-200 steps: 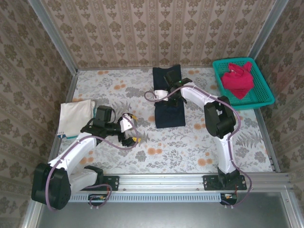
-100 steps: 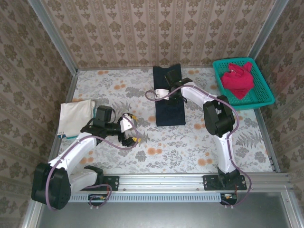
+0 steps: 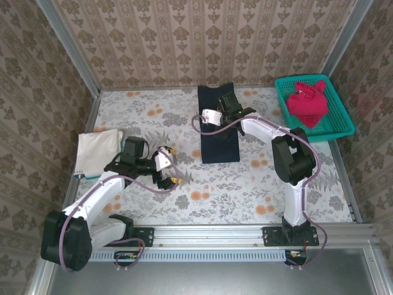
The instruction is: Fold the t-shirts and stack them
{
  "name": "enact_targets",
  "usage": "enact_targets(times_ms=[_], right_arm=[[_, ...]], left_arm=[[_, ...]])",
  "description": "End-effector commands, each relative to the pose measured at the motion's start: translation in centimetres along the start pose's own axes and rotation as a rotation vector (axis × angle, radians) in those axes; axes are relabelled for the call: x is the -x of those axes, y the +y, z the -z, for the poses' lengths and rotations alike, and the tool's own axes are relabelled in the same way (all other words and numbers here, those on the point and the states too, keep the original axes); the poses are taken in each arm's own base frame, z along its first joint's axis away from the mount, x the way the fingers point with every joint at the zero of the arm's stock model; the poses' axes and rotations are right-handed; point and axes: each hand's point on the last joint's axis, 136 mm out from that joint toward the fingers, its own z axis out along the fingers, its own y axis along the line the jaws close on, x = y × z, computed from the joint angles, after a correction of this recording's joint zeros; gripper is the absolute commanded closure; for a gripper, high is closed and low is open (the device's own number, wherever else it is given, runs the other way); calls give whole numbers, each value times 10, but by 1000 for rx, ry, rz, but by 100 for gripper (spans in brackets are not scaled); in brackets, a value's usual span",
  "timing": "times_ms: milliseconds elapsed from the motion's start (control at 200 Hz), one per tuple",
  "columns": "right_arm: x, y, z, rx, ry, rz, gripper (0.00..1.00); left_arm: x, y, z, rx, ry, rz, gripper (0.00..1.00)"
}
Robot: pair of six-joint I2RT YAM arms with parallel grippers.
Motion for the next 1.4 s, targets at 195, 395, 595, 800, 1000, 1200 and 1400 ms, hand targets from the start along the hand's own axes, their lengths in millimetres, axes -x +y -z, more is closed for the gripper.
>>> enact_targets(times_ms=[195, 395, 595, 800, 1000, 1200, 1400], right_arm=[[-36, -35, -17, -151, 112, -164, 7], [-71, -55, -42, -235, 217, -232, 8], [-53, -66, -14, -270, 101, -347, 6], [-21, -18, 33, -92, -91, -297, 7], [-14, 72, 67, 76, -81, -66, 16], [-3, 140, 75, 212, -32, 85, 29], [-11, 164, 64, 272, 35, 142, 31]], left_arm=[[5, -4, 1, -27, -28, -22, 0], [4, -4, 1, -25, -23, -20, 0], [2, -4, 1, -21, -18, -20, 0], [4, -3, 2, -16, -22, -29, 0], [4, -2, 3, -17, -24, -23, 0], [6, -2, 3, -24, -34, -23, 0], [4, -3, 3, -21, -29, -25, 0]])
